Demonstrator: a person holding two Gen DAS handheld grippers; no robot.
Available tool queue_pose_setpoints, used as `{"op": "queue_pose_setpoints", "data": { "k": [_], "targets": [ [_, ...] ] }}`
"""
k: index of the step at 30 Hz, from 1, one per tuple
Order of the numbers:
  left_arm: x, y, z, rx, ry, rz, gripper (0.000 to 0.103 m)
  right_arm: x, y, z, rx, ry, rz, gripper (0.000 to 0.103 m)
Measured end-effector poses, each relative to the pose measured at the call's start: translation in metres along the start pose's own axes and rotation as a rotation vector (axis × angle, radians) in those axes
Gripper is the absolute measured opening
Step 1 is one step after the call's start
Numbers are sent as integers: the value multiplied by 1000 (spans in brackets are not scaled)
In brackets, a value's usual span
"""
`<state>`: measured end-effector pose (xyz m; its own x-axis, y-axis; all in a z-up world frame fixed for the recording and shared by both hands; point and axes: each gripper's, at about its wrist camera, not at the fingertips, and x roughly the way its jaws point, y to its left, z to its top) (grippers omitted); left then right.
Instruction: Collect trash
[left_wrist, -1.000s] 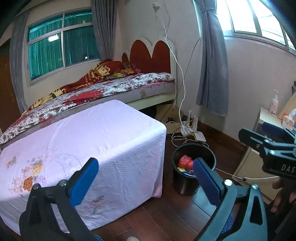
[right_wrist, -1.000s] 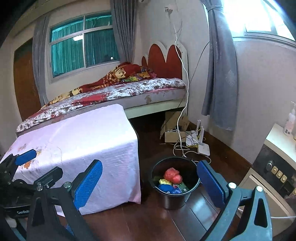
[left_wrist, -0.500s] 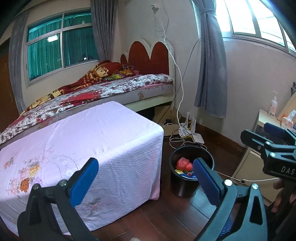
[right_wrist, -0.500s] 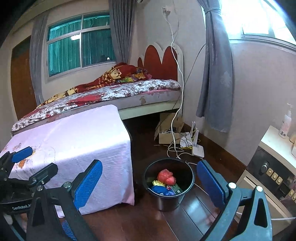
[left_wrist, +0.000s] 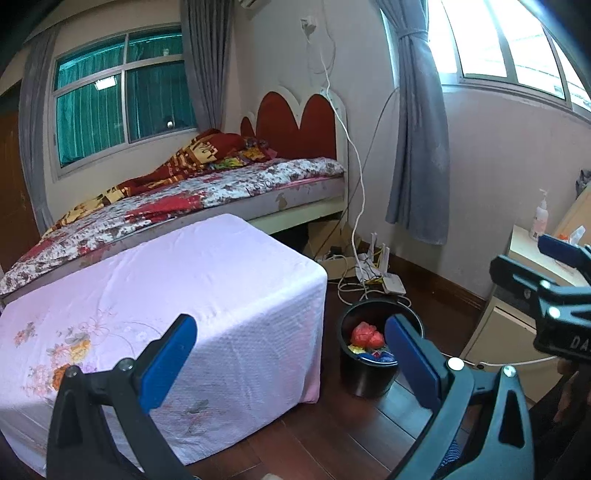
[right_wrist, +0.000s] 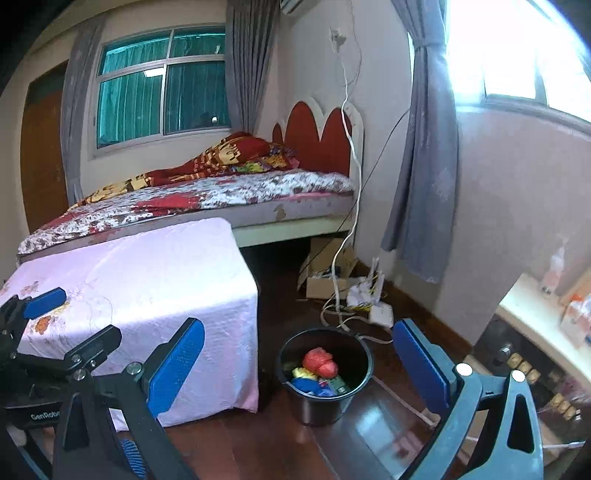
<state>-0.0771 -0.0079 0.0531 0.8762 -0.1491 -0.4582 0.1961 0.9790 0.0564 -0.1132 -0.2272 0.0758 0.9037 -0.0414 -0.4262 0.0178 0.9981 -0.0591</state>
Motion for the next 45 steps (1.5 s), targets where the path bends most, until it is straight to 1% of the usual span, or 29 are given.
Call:
{"op": "queue_pose_setpoints", "data": {
  "k": [6, 17, 45],
  "targets": [
    [1, 0, 0, -2, 8, -17, 102, 4, -2, -2, 14, 41, 9, 103],
    [1, 0, -2, -4, 11, -28, 102, -2, -4, 0, 24, 37, 5, 103],
    [3, 0, -4, -3, 24, -36, 102, -1, -2, -1, 22, 49, 1, 103]
  ]
}}
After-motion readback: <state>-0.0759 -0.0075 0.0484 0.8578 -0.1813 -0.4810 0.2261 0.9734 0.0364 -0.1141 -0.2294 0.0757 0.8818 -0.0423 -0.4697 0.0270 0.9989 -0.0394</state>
